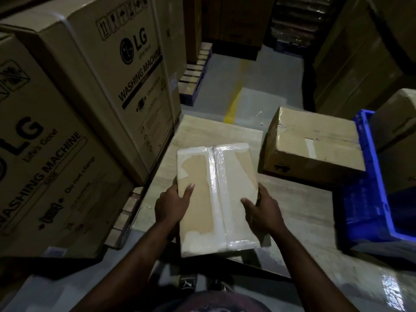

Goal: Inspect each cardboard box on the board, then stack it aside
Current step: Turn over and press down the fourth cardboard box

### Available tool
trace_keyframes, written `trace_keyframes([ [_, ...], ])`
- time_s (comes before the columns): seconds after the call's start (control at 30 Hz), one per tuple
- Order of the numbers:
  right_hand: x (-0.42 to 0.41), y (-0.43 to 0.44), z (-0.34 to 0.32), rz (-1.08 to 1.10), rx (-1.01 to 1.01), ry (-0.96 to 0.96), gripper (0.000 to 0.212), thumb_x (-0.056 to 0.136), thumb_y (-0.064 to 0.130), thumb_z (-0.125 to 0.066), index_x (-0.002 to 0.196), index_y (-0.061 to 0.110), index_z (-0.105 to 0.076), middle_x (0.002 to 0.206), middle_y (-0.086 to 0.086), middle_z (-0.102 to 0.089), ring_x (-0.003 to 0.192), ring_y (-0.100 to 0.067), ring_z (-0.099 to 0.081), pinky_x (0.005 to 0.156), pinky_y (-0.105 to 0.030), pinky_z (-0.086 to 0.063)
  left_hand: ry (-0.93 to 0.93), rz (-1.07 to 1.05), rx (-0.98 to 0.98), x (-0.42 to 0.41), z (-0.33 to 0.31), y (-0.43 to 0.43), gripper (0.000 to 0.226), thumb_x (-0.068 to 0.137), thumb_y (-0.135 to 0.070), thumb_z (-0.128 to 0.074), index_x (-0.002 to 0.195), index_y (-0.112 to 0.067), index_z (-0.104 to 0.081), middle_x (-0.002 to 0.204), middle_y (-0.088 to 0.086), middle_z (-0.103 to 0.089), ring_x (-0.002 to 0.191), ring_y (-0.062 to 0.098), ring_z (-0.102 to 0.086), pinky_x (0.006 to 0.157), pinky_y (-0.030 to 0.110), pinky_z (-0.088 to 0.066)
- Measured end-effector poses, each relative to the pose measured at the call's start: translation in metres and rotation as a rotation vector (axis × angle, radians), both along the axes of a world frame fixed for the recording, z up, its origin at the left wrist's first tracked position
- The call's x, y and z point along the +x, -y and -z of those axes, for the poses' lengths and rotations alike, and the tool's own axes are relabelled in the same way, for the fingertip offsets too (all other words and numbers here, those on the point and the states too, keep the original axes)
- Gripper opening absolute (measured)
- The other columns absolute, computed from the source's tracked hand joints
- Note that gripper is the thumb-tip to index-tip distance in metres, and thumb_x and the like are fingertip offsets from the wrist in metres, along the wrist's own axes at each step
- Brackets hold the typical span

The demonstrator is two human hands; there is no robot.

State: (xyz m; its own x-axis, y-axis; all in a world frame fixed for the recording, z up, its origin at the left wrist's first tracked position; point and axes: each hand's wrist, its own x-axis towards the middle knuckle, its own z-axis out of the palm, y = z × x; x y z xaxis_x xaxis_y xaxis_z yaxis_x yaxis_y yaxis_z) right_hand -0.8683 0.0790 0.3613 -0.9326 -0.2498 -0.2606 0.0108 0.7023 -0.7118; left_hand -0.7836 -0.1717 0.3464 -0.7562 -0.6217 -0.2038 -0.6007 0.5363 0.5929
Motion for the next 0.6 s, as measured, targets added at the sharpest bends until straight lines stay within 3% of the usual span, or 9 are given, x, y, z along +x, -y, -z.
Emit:
trace_keyframes([
  [0.1,-0.001,0.006,0.012,0.0,0.014,-0.016,0.054,0.097,0.037,-0.064,0.144,0.02,-0.044,0.123,-0.005,-0.069,0.104,-0.029,-0.066,0.074,-0.026,-0.043,0.074,0.033,0.005,-0.012,0.009,0.008,0.07,0.087,-0.078,-0.037,0.124,-0.025,-0.063,0.107,0.008,-0.072,0.096,0.034,-0.066,0.082,0.04,-0.055],
  [0.17,0.0,0.008,0.017,-0.001,0.022,-0.02,0.052,0.098,0.037,-0.061,0.144,0.022,-0.041,0.117,-0.002,-0.07,0.09,-0.019,-0.064,0.062,-0.022,-0.04,0.103,0.053,-0.012,-0.016,0.014,0.012,0.073,0.087,-0.078,-0.036,0.121,-0.02,-0.064,0.107,0.011,-0.072,0.095,0.035,-0.066,0.08,0.04,-0.055],
  [0.2,0.003,0.008,0.017,-0.001,0.018,-0.018,0.053,0.098,0.035,-0.06,0.145,0.023,-0.038,0.119,0.0,-0.068,0.09,-0.015,-0.061,0.064,-0.021,-0.041,0.124,0.07,-0.035,-0.018,0.015,0.012,0.075,0.086,-0.078,-0.035,0.123,-0.018,-0.061,0.109,0.013,-0.071,0.096,0.036,-0.066,0.081,0.041,-0.055],
  [0.27,0.012,0.003,0.021,-0.044,0.012,-0.049,0.062,0.094,0.038,-0.06,0.148,0.025,-0.032,0.137,0.001,-0.057,0.11,-0.013,-0.056,0.084,-0.028,-0.046,0.147,0.119,-0.117,-0.023,0.015,0.01,0.071,0.092,-0.067,-0.042,0.139,-0.014,-0.043,0.126,0.017,-0.063,0.112,0.038,-0.061,0.09,0.044,-0.052],
  [0.3,0.018,-0.001,0.025,-0.092,0.053,-0.061,0.071,0.092,0.046,-0.058,0.152,0.024,-0.027,0.148,-0.002,-0.047,0.126,-0.019,-0.05,0.097,-0.035,-0.046,0.129,0.166,-0.177,-0.029,0.013,0.008,0.071,0.096,-0.056,-0.047,0.149,-0.013,-0.029,0.143,0.018,-0.05,0.129,0.038,-0.05,0.101,0.046,-0.045],
  [0.37,0.038,-0.01,0.032,-0.174,0.174,-0.041,0.088,0.088,0.064,-0.049,0.159,0.025,-0.016,0.163,-0.01,-0.022,0.147,-0.03,-0.027,0.112,-0.047,-0.038,0.059,0.34,-0.294,-0.044,0.008,0.006,0.077,0.099,-0.042,-0.05,0.158,-0.018,-0.006,0.166,0.012,-0.008,0.152,0.031,-0.009,0.119,0.046,-0.021],
  [0.43,0.059,-0.021,0.033,-0.21,0.236,-0.025,0.1,0.082,0.082,-0.045,0.161,0.032,-0.009,0.167,-0.012,-0.006,0.151,-0.033,-0.016,0.114,-0.05,-0.036,0.063,0.559,-0.36,-0.067,0.009,0.007,0.071,0.103,-0.04,-0.042,0.159,-0.021,-0.004,0.167,0.011,0.008,0.153,0.028,0.009,0.122,0.043,-0.005],
  [0.53,0.085,-0.034,0.027,-0.245,0.298,-0.017,0.111,0.072,0.094,-0.044,0.159,0.042,0.002,0.168,-0.008,0.01,0.151,-0.033,-0.016,0.111,-0.048,-0.04,0.136,0.776,-0.376,-0.102,0.013,0.011,0.068,0.105,-0.046,-0.034,0.16,-0.021,-0.004,0.165,0.018,0.008,0.152,0.031,0.012,0.122,0.041,0.002],
  [0.6,0.093,-0.037,0.027,-0.24,0.301,-0.023,0.11,0.073,0.09,-0.052,0.157,0.047,0.006,0.167,-0.004,0.016,0.15,-0.03,-0.018,0.108,-0.047,-0.042,0.142,0.848,-0.392,-0.121,0.014,0.016,0.073,0.102,-0.052,-0.038,0.16,-0.023,-0.002,0.165,0.019,0.007,0.152,0.032,0.009,0.123,0.043,0.001],
])
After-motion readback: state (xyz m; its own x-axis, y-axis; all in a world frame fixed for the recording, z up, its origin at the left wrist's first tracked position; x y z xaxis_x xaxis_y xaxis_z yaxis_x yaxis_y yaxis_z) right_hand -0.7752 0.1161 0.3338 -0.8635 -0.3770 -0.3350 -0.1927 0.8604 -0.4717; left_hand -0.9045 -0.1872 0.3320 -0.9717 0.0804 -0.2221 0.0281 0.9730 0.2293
